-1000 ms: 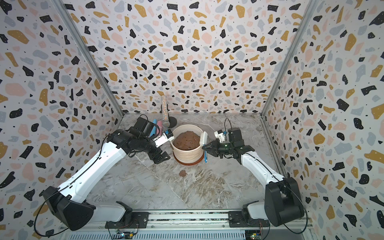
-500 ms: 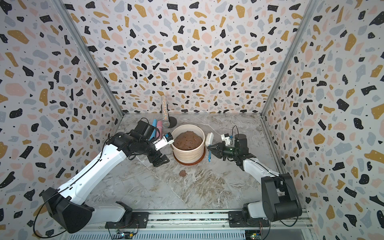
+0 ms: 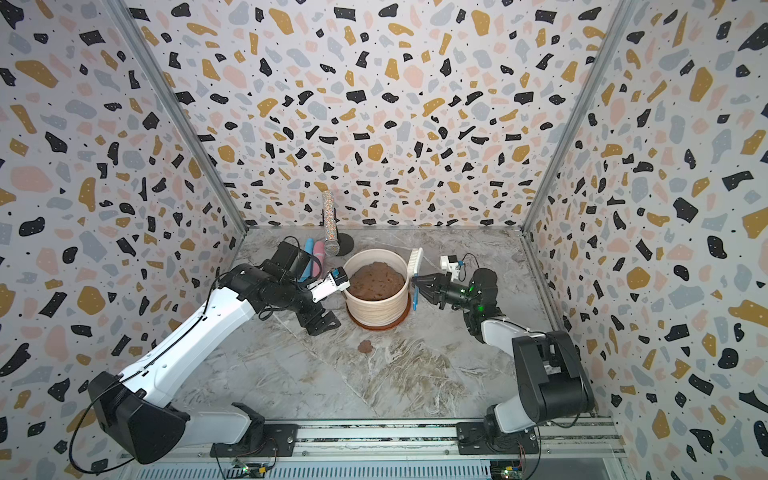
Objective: Scrub the dried mud off the ceramic pot
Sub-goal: Brush off the soil from the pot.
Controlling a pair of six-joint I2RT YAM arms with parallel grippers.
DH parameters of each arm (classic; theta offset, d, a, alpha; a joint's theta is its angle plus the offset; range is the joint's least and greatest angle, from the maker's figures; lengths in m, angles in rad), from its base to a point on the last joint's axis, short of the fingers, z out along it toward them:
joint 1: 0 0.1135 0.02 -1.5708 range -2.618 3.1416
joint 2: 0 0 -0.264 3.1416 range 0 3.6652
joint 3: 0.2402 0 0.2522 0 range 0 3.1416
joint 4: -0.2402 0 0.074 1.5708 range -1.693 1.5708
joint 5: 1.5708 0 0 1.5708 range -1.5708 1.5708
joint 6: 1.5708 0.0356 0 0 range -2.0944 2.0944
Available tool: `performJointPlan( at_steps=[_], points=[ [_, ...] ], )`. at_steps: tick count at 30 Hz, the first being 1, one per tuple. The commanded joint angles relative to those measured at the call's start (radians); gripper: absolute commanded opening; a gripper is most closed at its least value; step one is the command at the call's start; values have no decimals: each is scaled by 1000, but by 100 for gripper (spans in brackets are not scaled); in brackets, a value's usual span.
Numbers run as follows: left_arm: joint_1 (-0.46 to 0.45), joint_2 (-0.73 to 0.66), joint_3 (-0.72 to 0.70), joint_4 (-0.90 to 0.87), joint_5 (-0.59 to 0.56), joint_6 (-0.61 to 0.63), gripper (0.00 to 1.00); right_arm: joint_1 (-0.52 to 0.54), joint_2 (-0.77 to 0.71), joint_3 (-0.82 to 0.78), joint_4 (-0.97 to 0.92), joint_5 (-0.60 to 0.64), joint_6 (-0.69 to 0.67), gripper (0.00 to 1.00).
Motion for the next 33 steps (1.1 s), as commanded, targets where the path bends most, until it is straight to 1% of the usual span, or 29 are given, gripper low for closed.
performJointPlan(
  at_steps=[1,3,10,17,22,33],
  points=[
    [0,-20,-15,-4,22,22,96,3,79,-20,342,-17,191,0],
    [-2,-20,-18,-4,20,24,96,3,112,-38,350,-14,180,0],
    [-2,-17,-21,-4,29,25,96,5,147,-89,351,-35,154,0],
    [-2,-9,-20,-4,36,24,96,43,209,-126,352,-49,119,0],
    [-1,-1,-15,-9,44,23,96,66,260,-141,350,-31,100,0],
    [-1,-10,-28,-7,47,23,95,63,319,-184,349,44,78,0]
  ],
)
